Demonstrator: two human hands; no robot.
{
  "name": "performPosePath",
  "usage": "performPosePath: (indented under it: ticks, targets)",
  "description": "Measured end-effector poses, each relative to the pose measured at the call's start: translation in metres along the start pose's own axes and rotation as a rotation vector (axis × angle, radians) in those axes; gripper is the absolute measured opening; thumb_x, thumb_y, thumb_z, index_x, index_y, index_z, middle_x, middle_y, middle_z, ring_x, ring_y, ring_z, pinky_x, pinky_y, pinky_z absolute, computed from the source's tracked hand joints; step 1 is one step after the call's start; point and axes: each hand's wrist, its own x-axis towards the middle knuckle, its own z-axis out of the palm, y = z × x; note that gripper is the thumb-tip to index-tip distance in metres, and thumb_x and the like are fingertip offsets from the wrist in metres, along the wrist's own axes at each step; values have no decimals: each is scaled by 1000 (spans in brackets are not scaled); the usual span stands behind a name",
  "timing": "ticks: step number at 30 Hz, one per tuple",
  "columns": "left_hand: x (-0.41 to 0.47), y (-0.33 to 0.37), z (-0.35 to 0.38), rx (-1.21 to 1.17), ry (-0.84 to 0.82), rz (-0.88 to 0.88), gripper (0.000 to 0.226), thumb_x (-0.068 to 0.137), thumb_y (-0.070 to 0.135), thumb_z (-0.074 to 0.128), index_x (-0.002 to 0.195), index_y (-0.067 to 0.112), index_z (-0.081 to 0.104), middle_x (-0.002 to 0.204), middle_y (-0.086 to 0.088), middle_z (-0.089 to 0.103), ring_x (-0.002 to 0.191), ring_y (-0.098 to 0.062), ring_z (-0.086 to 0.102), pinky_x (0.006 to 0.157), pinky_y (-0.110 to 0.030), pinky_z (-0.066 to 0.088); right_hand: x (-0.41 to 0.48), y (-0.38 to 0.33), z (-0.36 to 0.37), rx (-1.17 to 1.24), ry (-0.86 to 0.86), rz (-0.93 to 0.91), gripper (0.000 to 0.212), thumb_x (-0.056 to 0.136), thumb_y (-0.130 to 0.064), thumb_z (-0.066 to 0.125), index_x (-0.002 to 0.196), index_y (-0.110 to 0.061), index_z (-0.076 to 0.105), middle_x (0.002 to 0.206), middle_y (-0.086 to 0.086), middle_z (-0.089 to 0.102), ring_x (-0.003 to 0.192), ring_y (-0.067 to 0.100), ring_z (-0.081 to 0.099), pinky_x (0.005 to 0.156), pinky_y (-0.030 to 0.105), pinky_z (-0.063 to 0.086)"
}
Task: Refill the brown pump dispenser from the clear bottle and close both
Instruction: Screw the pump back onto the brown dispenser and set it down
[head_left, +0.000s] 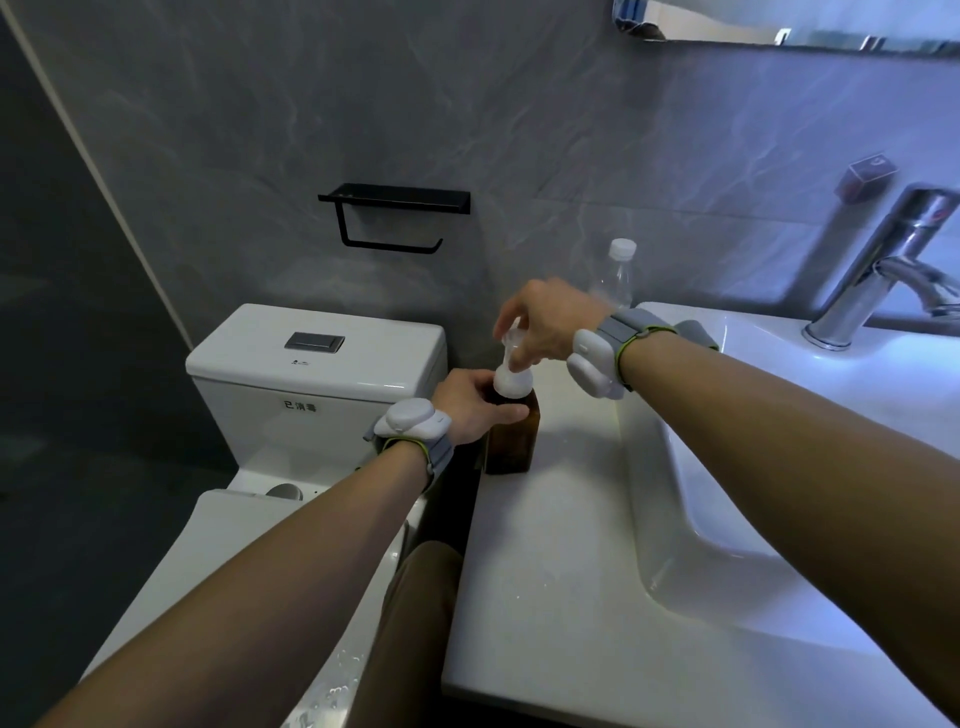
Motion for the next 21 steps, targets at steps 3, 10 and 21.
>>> performPosePath:
  ticks: [3,10,21]
  targets:
    - [2,-2,0,-7,-4,-13,52,73,29,81,121,17,65,115,-2,70,106,-19,64,92,-32,48,4,1,3,9,18,4,42,79,-21,76,119,-21,65,96,3,67,67,10,65,60,18,51]
    - [0,-2,1,-64,-2,1,51,75,23,80,123,16,64,104,4,66,99,-12,59,85,-25,41,2,3,4,-69,-25,-20,46,79,-22,75,123,-18,64,107,4,69,66,8,62,61,17,49]
    - [2,-4,0,-56,-14,8,52,74,26,80,123,16,64,111,1,69,103,-15,62,91,-29,45,4,-2,-2,-148,-77,-18,56,83,-23,72,136,-19,53,122,6,65,83,14,59,78,24,48]
